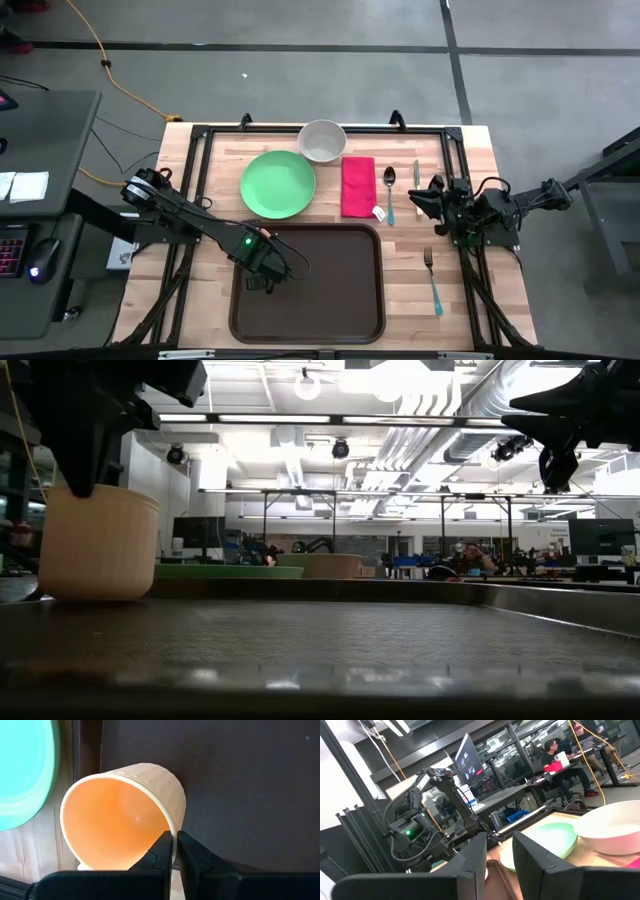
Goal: Set up tray
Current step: Put the light orange cup on the brown serving tray
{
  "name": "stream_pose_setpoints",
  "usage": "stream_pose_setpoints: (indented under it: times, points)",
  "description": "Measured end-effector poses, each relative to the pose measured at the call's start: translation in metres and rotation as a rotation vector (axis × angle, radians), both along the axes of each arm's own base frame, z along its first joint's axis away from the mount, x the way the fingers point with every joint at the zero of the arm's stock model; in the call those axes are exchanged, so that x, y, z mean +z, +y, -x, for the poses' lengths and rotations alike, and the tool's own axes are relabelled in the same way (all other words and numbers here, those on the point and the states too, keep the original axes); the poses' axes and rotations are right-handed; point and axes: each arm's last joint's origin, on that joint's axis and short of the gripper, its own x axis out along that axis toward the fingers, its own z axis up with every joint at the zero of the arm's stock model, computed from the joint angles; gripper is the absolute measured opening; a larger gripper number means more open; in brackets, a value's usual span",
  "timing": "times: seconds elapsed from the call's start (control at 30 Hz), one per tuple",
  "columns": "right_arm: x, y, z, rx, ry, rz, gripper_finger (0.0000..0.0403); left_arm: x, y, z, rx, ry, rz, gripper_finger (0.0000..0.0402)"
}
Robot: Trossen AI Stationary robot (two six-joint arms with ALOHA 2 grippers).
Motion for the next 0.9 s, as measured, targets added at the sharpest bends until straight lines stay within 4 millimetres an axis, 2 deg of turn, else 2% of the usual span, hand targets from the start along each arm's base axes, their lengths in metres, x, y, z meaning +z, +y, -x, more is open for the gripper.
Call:
stream_pose_setpoints:
  times: [0.9]
  points:
    - [-0.0001,0.0001,0.0000,0.003,0.000,0.001,0.0074,0.0001,-0.0012,-0.0015,0.001,-0.012,0.021,0.0056]
